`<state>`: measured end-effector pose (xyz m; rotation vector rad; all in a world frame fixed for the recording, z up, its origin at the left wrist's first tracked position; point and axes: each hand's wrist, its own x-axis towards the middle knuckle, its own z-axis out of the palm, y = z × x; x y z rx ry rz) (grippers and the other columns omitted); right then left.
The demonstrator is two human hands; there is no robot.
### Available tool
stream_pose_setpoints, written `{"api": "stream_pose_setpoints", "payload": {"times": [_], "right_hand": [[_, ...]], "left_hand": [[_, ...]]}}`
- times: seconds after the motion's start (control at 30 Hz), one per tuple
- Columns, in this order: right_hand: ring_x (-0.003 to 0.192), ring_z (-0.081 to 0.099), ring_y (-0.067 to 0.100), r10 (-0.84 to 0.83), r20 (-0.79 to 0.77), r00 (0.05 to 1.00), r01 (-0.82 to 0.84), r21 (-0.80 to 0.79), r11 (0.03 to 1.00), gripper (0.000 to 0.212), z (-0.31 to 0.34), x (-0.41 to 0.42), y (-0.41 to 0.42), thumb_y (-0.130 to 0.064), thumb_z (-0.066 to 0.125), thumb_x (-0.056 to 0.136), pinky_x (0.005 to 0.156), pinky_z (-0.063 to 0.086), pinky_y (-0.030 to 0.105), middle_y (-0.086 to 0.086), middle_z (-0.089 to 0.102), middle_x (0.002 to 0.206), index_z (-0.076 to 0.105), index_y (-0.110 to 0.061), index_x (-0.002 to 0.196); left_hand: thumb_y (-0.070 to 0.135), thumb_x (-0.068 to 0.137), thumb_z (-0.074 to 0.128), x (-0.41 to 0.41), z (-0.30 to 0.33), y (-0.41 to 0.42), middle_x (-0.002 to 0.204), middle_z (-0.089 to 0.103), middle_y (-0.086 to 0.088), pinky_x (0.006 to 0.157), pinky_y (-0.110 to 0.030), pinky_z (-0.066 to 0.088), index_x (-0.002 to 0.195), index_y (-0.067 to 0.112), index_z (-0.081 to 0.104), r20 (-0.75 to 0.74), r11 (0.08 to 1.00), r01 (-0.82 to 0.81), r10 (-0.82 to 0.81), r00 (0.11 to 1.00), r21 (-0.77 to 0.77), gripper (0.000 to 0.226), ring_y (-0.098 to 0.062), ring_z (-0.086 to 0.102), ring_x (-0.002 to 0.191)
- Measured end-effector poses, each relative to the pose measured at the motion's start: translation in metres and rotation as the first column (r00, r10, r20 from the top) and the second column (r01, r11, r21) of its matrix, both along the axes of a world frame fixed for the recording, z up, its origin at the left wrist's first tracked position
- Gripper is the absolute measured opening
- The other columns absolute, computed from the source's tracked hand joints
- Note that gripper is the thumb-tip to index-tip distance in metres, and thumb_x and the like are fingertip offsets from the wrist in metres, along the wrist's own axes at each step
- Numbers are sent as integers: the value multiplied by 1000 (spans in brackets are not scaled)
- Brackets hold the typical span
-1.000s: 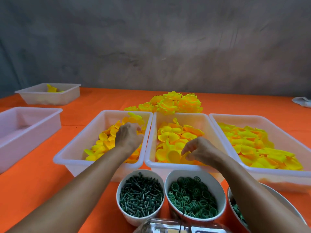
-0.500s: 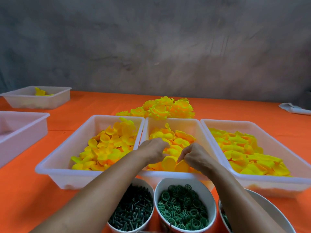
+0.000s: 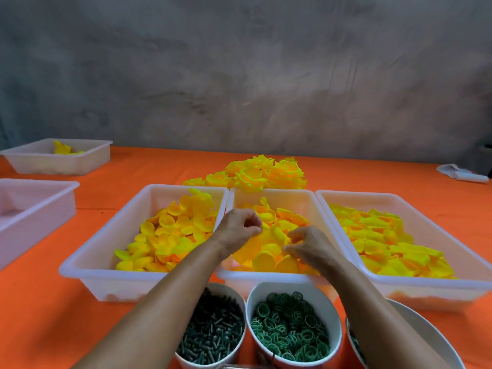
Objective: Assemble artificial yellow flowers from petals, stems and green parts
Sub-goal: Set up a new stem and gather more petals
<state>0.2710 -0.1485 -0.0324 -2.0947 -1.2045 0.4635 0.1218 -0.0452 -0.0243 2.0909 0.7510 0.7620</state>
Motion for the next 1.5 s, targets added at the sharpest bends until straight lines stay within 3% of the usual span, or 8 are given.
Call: {"api": "stream_pose_setpoints", "payload": {"times": [0.23,0.57,0.73,0.9,1.03,1.2,1.4,1.5], "right_hand": [[63,53,1,146,-146,978,-122,165,979,16,4,-4,-2,-10,72,82,54,41,13,3,66,84,72,-6,97],[93,62,8,155,-116,981,-100,384,918,23,12,-8,-6,-38,68,83,64,49,16,0,68,109,73,-20,97],[93,60,5,213,-149,966,-145,371,917,58,16,-13,-10,-55,77,53,71,52,25,-10,66,102,71,-27,103],[61,48,6,201,-80,976,-153,400,903,13,12,-10,-3,-19,79,75,56,39,22,-7,57,68,73,-8,80],[51,52,8,203,-257,945,-50,499,865,24,11,-7,-5,-4,68,83,52,41,25,-1,56,57,67,-18,64],[65,60,23,204,-437,876,70,534,843,12,12,-7,-6,-4,60,89,61,47,33,16,65,75,70,3,91],[66,55,11,230,-391,891,-22,469,883,13,12,-7,-8,-12,64,87,62,41,24,3,63,70,71,-14,76],[53,50,5,190,-331,924,-12,473,881,19,11,-5,-7,-11,66,86,55,39,20,2,58,61,67,-11,67]], "left_hand": [[-6,87,60,-2,3,-1,70,56,2,50,-13,40,76,15,55,263,978,79,-25,964,-195,23,-1,51,58],[-5,87,58,-6,4,6,71,63,-7,53,-24,56,80,8,56,564,902,100,173,808,-420,15,-7,63,55],[4,92,56,-4,5,5,82,61,-18,54,-27,57,84,7,54,526,891,152,108,843,-427,9,-10,57,53],[7,92,56,-5,4,4,88,66,-22,57,-31,58,85,9,51,467,887,219,-4,884,-407,9,-24,61,68],[1,90,56,-5,2,4,61,64,1,56,-27,59,83,9,52,446,898,237,-51,894,-372,12,-11,65,56],[11,88,62,-3,3,-1,74,71,6,53,-19,51,95,11,60,336,935,218,-117,935,-280,7,-6,67,68],[45,82,53,-4,8,-9,78,73,11,54,-16,46,98,22,65,174,918,278,-236,956,-283,31,-5,69,72],[35,81,62,-6,7,-6,72,72,4,51,-16,42,91,15,68,233,924,269,-209,950,-272,23,-11,68,66]]}}
